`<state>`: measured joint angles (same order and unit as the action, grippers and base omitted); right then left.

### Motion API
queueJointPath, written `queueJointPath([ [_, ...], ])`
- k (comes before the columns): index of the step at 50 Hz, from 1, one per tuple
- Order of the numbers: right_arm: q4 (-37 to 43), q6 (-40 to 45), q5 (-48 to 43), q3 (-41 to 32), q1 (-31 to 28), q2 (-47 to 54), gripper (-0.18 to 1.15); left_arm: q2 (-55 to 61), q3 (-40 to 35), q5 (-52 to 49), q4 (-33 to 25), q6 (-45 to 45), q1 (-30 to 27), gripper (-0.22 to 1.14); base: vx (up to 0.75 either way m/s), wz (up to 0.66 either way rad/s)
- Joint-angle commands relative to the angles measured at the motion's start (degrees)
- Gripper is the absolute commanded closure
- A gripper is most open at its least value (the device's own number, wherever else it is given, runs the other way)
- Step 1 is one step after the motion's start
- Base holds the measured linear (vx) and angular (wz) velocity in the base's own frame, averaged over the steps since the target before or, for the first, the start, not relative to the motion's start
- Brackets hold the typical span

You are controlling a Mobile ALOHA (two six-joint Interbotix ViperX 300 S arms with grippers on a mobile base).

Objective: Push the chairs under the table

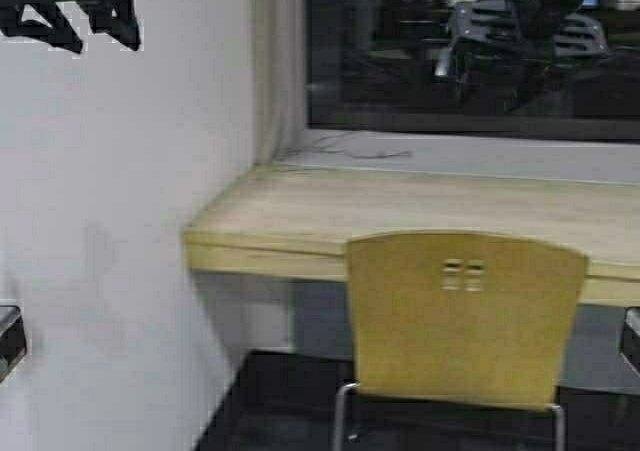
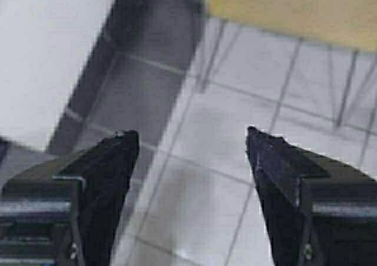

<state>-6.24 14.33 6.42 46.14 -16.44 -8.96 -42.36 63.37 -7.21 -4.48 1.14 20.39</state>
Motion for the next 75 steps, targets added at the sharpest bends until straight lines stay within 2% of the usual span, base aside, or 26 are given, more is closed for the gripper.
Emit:
queueJointPath([
  [1, 0.2, 0.1, -0.5, -1.0, -0.4, -0.7, 0.07, 1.3, -1.2, 1.9, 0.3, 0.2, -0.4, -0.02, -0.32, 0.44],
  [75, 0.2, 0.5, 0.7, -1.8, -0.4, 1.2, 0.07, -1.5, -1.8, 2.3, -0.1, -0.4, -1.3, -0.02, -0.32, 0.29],
])
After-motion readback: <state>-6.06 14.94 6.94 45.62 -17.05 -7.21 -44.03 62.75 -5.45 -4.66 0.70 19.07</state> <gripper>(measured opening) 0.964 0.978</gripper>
